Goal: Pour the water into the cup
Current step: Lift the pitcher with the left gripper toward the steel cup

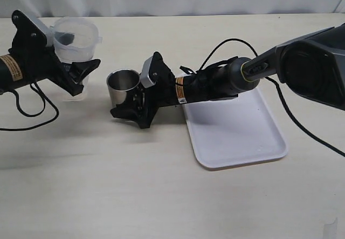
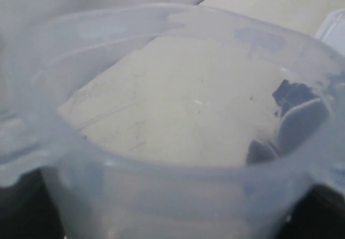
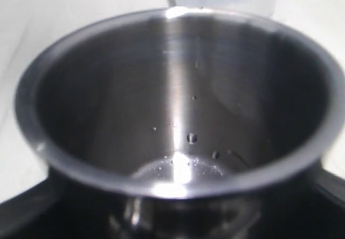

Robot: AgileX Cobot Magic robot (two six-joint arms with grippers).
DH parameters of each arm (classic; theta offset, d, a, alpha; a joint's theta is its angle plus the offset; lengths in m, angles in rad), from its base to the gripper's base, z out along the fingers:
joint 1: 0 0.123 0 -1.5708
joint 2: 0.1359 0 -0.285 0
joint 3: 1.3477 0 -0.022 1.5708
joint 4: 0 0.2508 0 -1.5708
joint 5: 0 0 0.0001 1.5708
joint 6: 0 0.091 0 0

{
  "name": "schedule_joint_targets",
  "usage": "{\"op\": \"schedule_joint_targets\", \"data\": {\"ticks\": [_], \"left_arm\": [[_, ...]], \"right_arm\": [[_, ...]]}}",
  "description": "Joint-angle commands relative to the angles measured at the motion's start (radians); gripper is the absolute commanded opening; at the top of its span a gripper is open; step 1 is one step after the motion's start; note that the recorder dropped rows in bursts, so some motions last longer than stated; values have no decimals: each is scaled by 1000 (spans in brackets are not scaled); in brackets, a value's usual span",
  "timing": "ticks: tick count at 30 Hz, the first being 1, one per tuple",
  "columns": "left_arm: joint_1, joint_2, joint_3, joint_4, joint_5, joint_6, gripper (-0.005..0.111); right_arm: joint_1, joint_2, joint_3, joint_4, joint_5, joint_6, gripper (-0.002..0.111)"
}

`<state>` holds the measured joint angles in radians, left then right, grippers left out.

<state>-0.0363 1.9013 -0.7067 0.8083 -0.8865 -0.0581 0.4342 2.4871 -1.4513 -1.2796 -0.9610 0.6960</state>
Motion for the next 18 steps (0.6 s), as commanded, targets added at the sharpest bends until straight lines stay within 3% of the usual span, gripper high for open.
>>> {"op": "schedule_joint_targets", "data": {"ticks": [1, 9, 10, 14, 18], "left_arm": [[1, -3, -42, 60, -8, 5, 0], [-3, -3, -87, 98, 19, 48, 0], [-15, -3, -92, 91, 50, 130, 0], [-72, -3, -131, 91, 99, 147, 0], [-87, -3, -145, 69, 151, 250, 0]], "right_arm": [[-2, -12, -2, 55, -43, -24, 4], [-2, -12, -2, 57, -65, -38, 4], [-2, -12, -2, 57, -65, -38, 4], [-2, -12, -2, 57, -63, -38, 4], [-2, -12, -2, 57, -61, -38, 4]]}}
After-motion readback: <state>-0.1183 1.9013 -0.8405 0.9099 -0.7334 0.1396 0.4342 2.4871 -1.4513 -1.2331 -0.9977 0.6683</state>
